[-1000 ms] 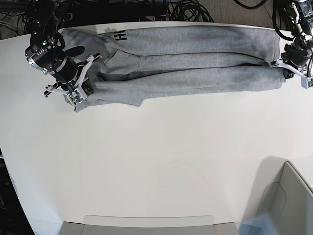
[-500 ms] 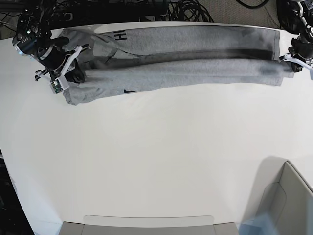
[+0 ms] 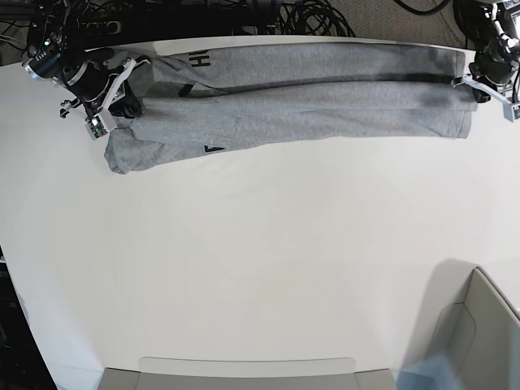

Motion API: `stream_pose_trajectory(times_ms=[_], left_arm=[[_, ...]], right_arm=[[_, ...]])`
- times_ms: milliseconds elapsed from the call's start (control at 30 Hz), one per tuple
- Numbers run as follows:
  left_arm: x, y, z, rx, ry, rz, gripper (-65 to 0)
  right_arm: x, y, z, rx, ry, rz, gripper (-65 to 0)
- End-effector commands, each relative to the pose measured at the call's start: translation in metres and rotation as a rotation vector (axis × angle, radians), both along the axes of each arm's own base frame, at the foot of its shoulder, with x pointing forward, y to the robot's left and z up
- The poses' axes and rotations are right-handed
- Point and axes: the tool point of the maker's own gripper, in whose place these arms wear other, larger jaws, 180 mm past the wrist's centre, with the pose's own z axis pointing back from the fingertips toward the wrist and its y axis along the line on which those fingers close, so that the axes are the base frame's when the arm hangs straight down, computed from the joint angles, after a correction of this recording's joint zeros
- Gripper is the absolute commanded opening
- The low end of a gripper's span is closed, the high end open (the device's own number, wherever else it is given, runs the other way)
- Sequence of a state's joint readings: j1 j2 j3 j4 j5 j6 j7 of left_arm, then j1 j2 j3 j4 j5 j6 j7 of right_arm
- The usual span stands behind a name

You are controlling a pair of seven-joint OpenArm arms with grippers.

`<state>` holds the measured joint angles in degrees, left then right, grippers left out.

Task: Fold the T-shirt properly
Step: 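Lift the hem with both grippers and fold it up onto the collar, then push the left gripper's shirt end inward toward the right gripper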

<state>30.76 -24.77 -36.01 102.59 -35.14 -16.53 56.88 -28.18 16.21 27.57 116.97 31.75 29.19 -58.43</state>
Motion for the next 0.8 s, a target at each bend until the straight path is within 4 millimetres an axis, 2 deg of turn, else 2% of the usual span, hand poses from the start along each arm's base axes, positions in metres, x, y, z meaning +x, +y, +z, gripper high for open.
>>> stream_pose_trajectory(times_ms=[0,67,133,200,300,467,567,667,767], left_arm=[[0.011,0.005,0.016,0.037,-0.053,-0.016,-54.2],[0.016,0.001,0.022,0.043,-0.069,-0.034,-47.6],[0.018,-0.003,0.026,0.044,-0.077,-0.048,-47.0],[0.023,-0.012,0.028,-0.015,-0.106,-0.052,-46.8],[0.025,-0.019,0.027,-0.119,-0.119,-0.054,-46.6],[0.013,0.001,0.004,-0.202,-0.059,0.017,-45.7],[0.021,0.008,-0.003,-0.204,-0.042,0.013,-44.5],[0.025,0.000,-0.008,-0.214,-0.036,-0.023,-44.4],[0.024,-0.009,-0.014,-0.225,-0.015,-0.074,-44.5]], right_arm=[[0.003,0.001,0.008,0.008,-0.032,0.011,-60.2],[0.005,0.002,0.009,0.011,-0.038,0.010,-51.1],[0.005,0.001,0.009,0.009,-0.038,0.011,-45.0],[0.006,0.001,0.010,0.008,-0.041,0.012,-41.7],[0.010,0.000,0.012,0.005,-0.052,0.013,-40.9],[0.015,-0.001,0.008,0.012,-0.046,0.009,-41.0],[0.013,0.001,-0.001,-0.002,-0.010,0.054,-41.0],[0.010,0.004,-0.009,0.001,0.018,0.078,-41.0],[0.013,0.005,-0.009,0.001,0.015,0.079,-41.0]])
